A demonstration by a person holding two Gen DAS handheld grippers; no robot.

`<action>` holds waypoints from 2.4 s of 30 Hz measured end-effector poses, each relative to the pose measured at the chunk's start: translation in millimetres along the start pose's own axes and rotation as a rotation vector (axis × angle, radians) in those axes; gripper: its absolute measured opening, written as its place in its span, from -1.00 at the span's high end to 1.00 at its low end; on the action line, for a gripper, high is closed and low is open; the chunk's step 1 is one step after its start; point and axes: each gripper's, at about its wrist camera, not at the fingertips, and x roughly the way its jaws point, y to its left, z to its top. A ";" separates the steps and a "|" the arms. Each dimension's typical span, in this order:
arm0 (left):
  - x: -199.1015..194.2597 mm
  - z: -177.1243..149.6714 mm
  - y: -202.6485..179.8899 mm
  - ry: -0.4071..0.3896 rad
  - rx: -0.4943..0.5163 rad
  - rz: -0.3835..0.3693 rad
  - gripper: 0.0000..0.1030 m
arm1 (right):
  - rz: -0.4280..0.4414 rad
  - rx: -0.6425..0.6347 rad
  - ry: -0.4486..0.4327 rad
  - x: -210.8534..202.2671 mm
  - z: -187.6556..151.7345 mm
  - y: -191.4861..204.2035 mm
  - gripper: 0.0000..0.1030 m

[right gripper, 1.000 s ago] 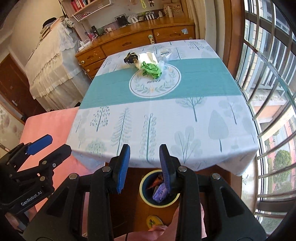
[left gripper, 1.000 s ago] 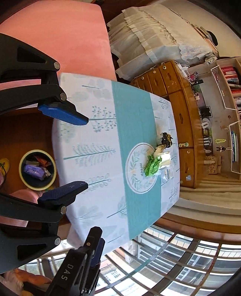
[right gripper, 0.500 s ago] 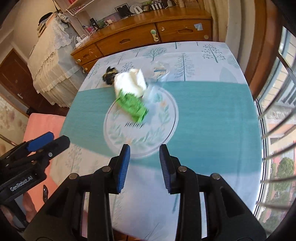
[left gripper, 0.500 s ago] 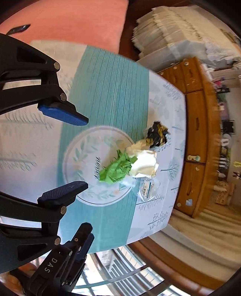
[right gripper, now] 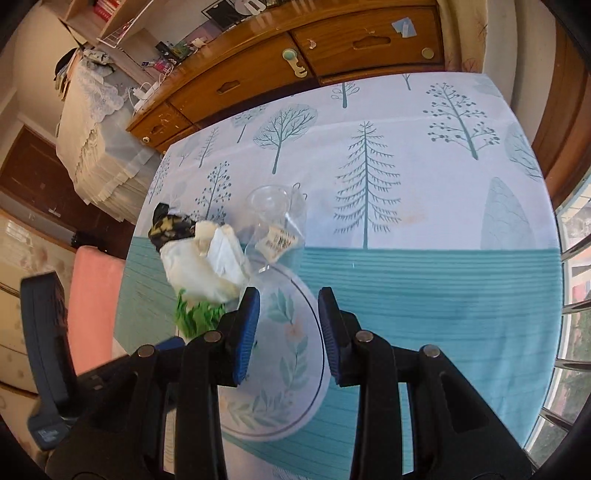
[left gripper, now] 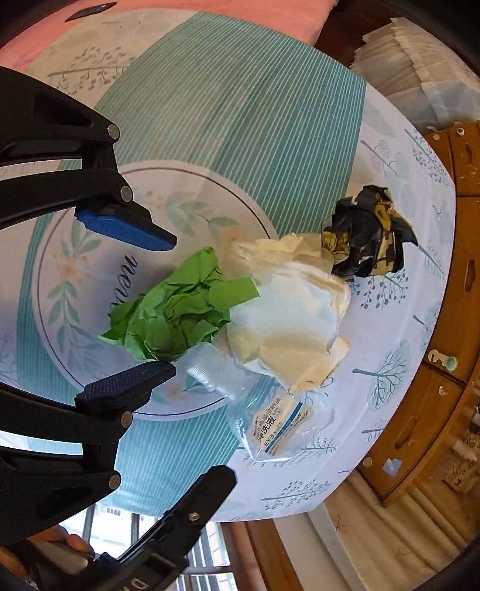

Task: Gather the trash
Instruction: 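Grasp the green crumpled paper with the left tool while the right tool grasps the clear bottle, then carry the green paper and clear bottle over the bin with both tools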

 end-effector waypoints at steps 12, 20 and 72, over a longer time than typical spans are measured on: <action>14.9 8.8 4.8 -0.002 -0.069 -0.006 -0.06 | 0.057 0.081 0.038 62.0 36.6 -11.6 0.32; -0.3 -1.3 18.3 -0.055 -0.098 -0.034 0.21 | 0.057 0.039 0.019 73.4 27.0 0.8 0.65; -152.5 -380.5 290.9 -0.069 0.461 -0.105 0.22 | -0.303 -0.038 0.161 -54.8 -463.4 201.3 0.69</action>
